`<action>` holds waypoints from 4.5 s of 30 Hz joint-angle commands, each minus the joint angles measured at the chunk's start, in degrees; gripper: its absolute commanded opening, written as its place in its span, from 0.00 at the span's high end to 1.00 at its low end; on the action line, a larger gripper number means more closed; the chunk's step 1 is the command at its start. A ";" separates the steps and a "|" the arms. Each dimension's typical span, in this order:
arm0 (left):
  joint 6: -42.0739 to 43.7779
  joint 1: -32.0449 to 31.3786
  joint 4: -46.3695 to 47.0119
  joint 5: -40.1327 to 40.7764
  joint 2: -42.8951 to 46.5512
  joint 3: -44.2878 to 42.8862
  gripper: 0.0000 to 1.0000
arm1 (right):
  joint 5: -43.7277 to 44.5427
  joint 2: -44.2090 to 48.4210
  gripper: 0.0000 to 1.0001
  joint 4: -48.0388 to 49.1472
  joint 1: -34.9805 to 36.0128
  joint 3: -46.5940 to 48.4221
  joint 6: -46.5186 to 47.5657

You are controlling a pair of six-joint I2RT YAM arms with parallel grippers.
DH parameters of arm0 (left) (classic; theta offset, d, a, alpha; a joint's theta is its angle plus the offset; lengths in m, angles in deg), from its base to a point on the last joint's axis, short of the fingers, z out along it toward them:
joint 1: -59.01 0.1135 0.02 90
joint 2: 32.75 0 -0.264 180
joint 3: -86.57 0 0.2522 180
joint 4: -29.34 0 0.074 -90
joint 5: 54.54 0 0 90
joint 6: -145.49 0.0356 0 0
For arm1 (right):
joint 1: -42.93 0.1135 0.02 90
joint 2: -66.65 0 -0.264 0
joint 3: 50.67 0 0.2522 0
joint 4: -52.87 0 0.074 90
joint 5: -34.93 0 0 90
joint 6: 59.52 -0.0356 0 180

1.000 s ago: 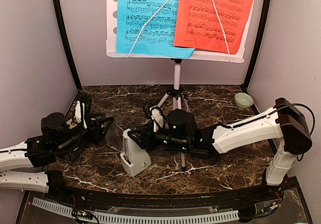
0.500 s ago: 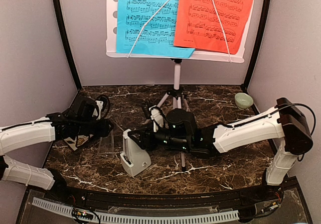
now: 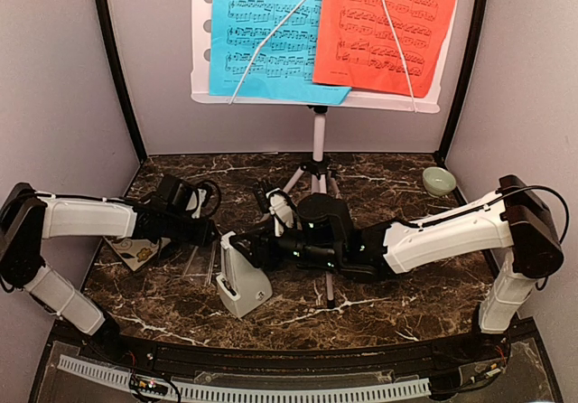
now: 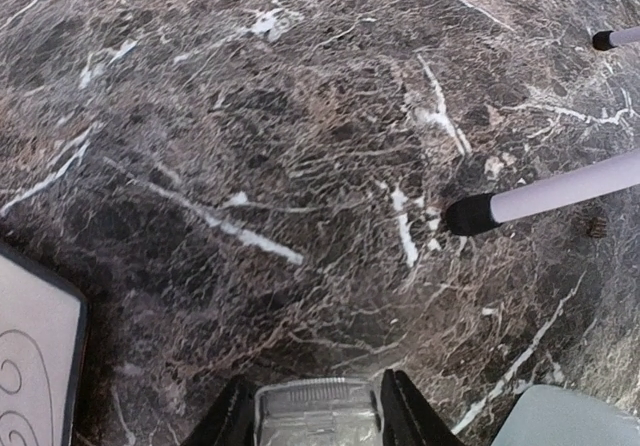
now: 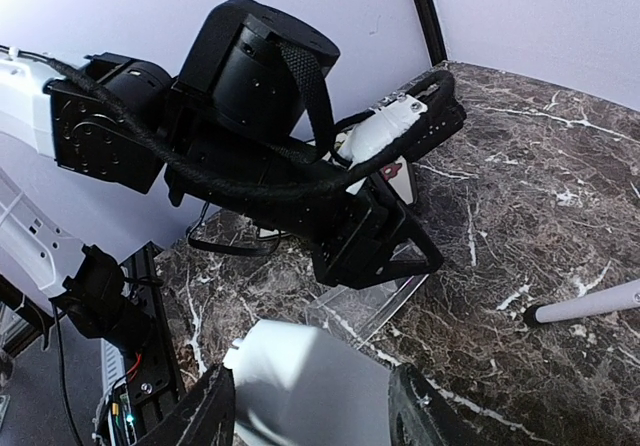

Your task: Set up the instrument practice props

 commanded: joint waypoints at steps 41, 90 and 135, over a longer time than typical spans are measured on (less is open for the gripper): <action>-6.35 -26.55 8.24 7.02 35.09 14.82 0.41 | 5.04 -5.10 0.46 -18.92 1.49 -1.75 1.76; -3.24 -28.98 2.63 12.59 36.86 12.10 0.48 | 5.96 -4.79 0.47 -19.57 1.58 -1.52 2.12; -3.83 -17.58 6.09 3.22 41.34 19.72 0.27 | 6.39 -4.44 0.47 -19.90 1.81 -1.73 2.39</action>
